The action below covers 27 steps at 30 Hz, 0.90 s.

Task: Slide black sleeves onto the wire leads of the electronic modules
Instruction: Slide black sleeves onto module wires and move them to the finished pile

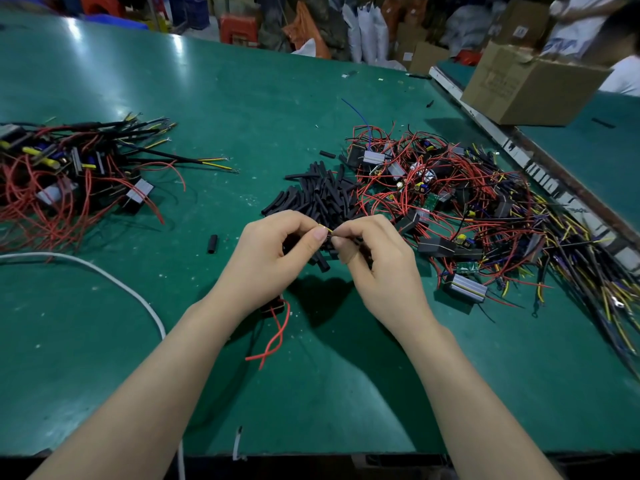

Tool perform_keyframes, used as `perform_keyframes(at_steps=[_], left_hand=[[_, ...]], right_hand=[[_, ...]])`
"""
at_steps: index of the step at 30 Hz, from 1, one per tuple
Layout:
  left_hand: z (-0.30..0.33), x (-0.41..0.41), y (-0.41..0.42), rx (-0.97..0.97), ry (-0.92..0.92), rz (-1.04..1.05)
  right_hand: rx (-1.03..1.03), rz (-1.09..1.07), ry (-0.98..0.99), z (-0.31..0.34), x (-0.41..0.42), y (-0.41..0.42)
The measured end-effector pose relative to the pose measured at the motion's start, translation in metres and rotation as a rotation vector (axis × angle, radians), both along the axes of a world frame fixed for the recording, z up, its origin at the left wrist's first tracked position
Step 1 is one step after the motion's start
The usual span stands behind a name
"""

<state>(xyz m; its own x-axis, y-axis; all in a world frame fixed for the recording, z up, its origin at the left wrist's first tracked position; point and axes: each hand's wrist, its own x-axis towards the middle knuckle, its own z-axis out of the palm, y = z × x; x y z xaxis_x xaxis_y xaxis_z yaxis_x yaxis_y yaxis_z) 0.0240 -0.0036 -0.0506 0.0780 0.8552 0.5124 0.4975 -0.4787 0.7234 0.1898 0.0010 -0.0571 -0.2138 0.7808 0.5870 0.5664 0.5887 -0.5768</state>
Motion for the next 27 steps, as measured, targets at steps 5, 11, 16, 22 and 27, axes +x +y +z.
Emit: perform_keyframes(at_steps=[5, 11, 16, 22, 27], left_hand=[[-0.001, 0.000, 0.001, 0.086, 0.064, 0.010], [-0.003, 0.002, 0.000, 0.180, 0.134, -0.006], [-0.002, 0.002, -0.001, 0.191, 0.115, -0.025], [0.001, 0.001, 0.001, 0.133, 0.060, -0.022], [0.002, 0.001, 0.001, 0.061, 0.035, -0.055]], right_hand=[[-0.067, 0.042, 0.028, -0.001, -0.001, 0.000], [-0.181, 0.061, 0.033, -0.001, -0.005, -0.001], [-0.295, 0.080, 0.000, 0.004, 0.000, -0.001], [-0.496, 0.183, 0.151, 0.016, 0.002, -0.003], [-0.314, 0.122, -0.002, 0.008, 0.001, -0.002]])
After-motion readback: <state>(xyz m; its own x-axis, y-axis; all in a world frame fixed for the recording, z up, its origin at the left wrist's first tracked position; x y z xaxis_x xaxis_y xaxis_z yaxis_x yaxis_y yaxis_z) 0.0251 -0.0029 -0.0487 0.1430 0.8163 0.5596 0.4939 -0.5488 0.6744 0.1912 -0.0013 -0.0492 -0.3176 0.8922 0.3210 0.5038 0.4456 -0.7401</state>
